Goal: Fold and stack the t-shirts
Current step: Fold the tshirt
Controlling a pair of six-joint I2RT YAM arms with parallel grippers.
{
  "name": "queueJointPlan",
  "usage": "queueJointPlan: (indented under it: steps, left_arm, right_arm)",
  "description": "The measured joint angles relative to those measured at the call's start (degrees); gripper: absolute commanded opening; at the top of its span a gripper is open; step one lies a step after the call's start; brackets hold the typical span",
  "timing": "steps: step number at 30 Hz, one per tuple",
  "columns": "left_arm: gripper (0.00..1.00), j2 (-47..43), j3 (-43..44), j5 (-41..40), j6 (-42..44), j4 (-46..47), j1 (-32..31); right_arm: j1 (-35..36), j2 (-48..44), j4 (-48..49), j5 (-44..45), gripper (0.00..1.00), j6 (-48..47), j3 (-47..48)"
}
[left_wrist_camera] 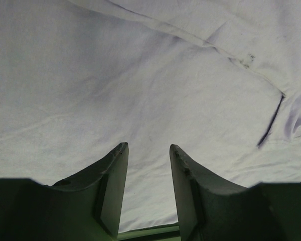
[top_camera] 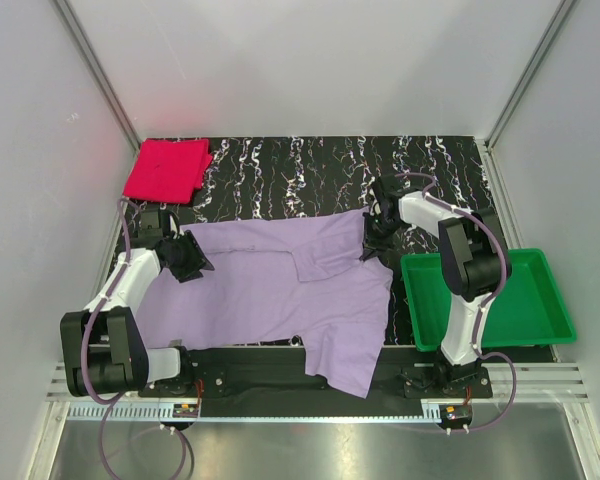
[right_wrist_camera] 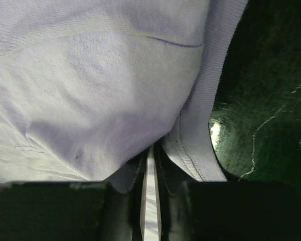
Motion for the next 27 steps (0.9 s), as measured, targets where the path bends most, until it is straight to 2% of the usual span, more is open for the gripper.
queueJointPlan:
  steps: [3,5,6,16,27]
  left_arm:
    - [0.44,-0.1,0.0,0.0,0.0,0.1,0.0]
    - [0.44,-0.1,0.0,0.0,0.0,0.1,0.0]
    - [0.44,-0.1,0.0,0.0,0.0,0.1,0.0]
    - [0.44,-2.0,-0.5,0.0,0.0,0.2,0.0]
    - [0.44,-2.1,-1.1,0.0,-0.3,0.2,0.0]
  right_arm:
    - [0.0,0.0,-1.6,1.3,0.16,-0.9,1.0]
    - [0.0,0.0,-2.1,1.6,0.07,-1.2,1.3]
    - [0.0,0.0,-2.3,1.6,0.00,-1.3,1.3]
    - [0.0,0.0,-3.5,1.7,0.00,-1.9,1.9]
    - [0.0,-4.0,-12.4,-0.1,0.00,-1.3,6.1]
